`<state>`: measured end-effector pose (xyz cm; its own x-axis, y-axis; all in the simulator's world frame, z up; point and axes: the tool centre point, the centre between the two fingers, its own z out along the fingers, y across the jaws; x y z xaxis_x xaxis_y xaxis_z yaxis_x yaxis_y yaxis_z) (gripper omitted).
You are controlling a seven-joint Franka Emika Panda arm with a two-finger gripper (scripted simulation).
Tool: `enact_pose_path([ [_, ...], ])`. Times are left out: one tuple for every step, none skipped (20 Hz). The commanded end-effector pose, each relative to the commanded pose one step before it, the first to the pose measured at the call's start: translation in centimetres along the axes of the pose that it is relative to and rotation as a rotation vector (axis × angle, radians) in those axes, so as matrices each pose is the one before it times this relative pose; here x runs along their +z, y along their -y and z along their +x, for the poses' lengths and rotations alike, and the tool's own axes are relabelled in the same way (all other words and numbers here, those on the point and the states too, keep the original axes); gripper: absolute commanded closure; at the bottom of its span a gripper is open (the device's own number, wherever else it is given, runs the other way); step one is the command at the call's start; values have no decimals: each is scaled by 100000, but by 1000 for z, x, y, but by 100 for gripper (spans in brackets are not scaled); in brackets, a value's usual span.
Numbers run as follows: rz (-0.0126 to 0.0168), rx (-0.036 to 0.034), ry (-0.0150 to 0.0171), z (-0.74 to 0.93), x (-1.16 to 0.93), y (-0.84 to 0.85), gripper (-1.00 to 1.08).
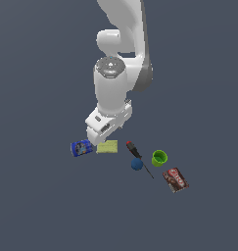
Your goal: Pick up a designated object from a clutter of objects.
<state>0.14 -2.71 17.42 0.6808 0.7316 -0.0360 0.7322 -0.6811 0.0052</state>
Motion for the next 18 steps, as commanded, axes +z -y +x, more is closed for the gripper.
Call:
enact_pose_path([
  [-166,-6450,-14,-355,1029,-165,-92],
  [-44,-2517,-13,-145,404,-44,-92],
  [-40,-2521,-20,-145,402,-35,-92],
  [-36,-2522,-27,-147,401,-27,-92],
  [-33,-2525,-34,-147,399,-18,-92],
  [-30,-2527,-42,-146,397,-9,-92],
  [-28,-2528,-50,-146,395,0,-92],
  [-26,-2532,-59,-145,393,9,-92],
  [-24,-2532,-67,-144,391,17,-92],
  [-23,-2534,-76,-142,389,26,-92],
  [-23,-2535,-84,-140,387,34,-92],
  [-23,-2537,-93,-137,384,42,-92],
  [-24,-2539,-102,-134,382,50,-92],
  [-25,-2539,-111,-132,380,58,-92],
  [-26,-2540,-120,-128,377,66,-92],
  [-29,-2541,-129,-124,375,73,-92],
  [-31,-2542,-138,-120,372,81,-92],
  [-35,-2542,-147,-116,370,88,-92],
])
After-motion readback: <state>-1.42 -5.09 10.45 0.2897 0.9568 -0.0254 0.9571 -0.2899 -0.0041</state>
